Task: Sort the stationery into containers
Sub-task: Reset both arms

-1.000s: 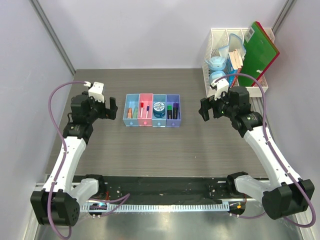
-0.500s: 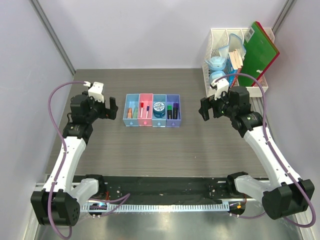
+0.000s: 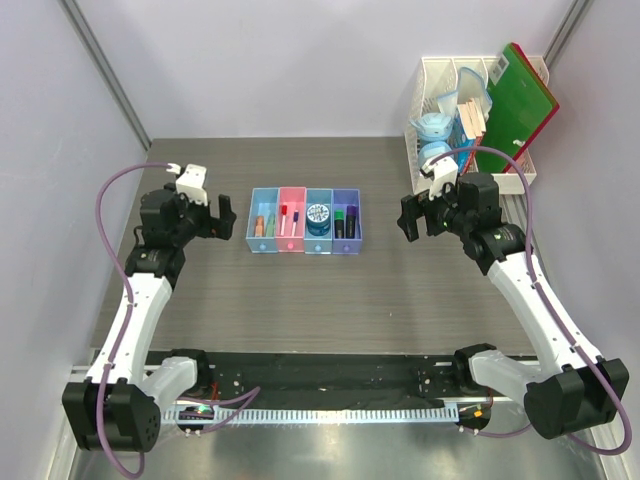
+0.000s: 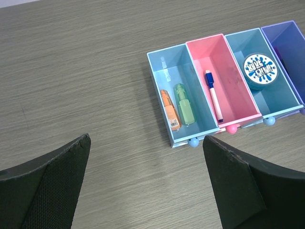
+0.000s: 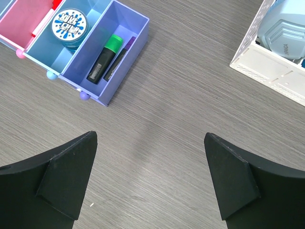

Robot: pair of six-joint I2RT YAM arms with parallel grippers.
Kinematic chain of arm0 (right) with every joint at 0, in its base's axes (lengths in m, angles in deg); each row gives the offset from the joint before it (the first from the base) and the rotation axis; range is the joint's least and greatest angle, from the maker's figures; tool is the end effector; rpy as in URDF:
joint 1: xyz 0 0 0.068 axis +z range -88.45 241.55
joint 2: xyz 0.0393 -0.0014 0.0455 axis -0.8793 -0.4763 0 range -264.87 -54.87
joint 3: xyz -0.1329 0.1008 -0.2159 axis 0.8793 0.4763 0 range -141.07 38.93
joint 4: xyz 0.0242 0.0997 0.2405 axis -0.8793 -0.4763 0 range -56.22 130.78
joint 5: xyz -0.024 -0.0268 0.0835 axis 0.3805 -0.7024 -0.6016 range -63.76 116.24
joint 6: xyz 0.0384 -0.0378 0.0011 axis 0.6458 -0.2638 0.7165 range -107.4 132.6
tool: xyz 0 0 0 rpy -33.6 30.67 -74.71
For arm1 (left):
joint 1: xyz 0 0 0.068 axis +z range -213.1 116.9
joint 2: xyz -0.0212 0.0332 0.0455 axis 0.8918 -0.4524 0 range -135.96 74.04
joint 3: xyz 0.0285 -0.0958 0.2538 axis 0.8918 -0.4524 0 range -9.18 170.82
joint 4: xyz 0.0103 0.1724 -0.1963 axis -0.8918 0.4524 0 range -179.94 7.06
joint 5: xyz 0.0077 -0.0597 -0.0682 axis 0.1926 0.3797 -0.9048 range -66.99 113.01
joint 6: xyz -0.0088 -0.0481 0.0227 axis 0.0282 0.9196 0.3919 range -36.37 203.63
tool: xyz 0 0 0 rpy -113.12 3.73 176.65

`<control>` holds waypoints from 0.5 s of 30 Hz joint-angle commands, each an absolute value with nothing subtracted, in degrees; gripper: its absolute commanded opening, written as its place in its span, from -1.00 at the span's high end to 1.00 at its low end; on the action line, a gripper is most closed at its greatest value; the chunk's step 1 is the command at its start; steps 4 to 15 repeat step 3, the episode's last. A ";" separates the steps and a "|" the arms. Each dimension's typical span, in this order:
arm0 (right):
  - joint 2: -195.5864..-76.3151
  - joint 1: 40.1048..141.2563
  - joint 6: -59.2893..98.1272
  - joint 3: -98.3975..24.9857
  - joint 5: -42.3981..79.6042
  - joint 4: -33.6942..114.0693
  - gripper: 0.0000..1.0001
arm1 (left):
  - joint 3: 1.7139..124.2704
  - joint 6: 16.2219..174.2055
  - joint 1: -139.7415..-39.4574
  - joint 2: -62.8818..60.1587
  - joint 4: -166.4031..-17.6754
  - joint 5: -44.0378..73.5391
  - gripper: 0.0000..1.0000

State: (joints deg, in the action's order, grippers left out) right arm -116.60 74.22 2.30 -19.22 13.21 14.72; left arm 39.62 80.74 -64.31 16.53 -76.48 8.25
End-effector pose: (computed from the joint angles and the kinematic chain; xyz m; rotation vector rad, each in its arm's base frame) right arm 0.2301 0.0599 0.3369 -0.5494 2.0105 0.2624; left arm 0.2297 -0.0138 0.3175 0.2388 1.9368 -0.2326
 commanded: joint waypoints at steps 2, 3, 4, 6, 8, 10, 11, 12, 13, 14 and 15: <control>-115.51 74.30 3.02 -19.08 13.67 18.02 -0.99 | 39.51 81.88 -63.72 16.91 -79.48 7.10 -1.00; -115.43 74.30 3.02 -19.08 13.68 17.93 -0.99 | 39.51 81.96 -63.72 16.92 -79.48 7.02 -0.99; -115.43 74.30 3.02 -19.08 13.68 17.93 -0.99 | 39.51 81.96 -63.72 16.92 -79.48 7.02 -0.99; -115.43 74.30 3.02 -19.08 13.68 17.93 -0.99 | 39.51 81.96 -63.72 16.92 -79.48 7.02 -0.99; -115.43 74.30 3.02 -19.08 13.68 17.93 -0.99 | 39.51 81.96 -63.72 16.92 -79.48 7.02 -0.99; -115.43 74.30 3.02 -19.08 13.68 17.93 -0.99 | 39.51 81.96 -63.72 16.92 -79.48 7.02 -0.99; -115.43 74.30 3.02 -19.08 13.68 17.93 -0.99 | 39.51 81.96 -63.72 16.92 -79.48 7.02 -0.99; -115.43 74.30 3.02 -19.08 13.68 17.93 -0.99 | 39.51 81.96 -63.72 16.92 -79.48 7.02 -0.99; -115.43 74.30 3.02 -19.08 13.68 17.93 -0.99 | 39.51 81.96 -63.72 16.92 -79.48 7.02 -0.99; -115.43 74.30 3.02 -19.08 13.68 17.93 -0.99 | 39.51 81.96 -63.72 16.92 -79.48 7.02 -0.99; -115.43 74.30 3.02 -19.08 13.68 17.93 -0.99 | 39.51 81.96 -63.72 16.92 -79.48 7.02 -0.99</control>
